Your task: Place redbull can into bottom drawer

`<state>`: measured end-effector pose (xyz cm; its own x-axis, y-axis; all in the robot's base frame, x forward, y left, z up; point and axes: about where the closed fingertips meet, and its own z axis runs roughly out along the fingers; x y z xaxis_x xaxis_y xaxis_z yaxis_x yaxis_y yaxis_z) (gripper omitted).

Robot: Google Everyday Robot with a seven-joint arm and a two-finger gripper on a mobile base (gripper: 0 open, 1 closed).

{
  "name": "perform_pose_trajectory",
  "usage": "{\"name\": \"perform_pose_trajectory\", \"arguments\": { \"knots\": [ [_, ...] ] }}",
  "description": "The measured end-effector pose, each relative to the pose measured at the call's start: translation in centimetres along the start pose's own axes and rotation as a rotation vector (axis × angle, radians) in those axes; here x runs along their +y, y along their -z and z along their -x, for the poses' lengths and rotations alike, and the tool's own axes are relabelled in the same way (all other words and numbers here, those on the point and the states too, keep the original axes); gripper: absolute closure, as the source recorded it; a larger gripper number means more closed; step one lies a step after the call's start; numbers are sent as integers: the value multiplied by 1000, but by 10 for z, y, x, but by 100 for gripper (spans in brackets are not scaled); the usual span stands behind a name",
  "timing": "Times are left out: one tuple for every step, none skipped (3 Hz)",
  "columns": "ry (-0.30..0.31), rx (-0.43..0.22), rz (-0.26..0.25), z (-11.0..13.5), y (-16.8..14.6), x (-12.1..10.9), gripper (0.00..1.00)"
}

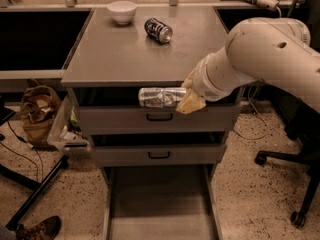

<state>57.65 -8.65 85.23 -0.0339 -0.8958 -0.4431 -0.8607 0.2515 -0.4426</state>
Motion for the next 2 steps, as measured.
{"name": "perform_pose_trajectory", "arguments": {
  "knots": [
    [5, 11, -1, -13, -15, 25, 100],
    [-10, 49, -31, -42, -49, 66, 100]
  ]
}}
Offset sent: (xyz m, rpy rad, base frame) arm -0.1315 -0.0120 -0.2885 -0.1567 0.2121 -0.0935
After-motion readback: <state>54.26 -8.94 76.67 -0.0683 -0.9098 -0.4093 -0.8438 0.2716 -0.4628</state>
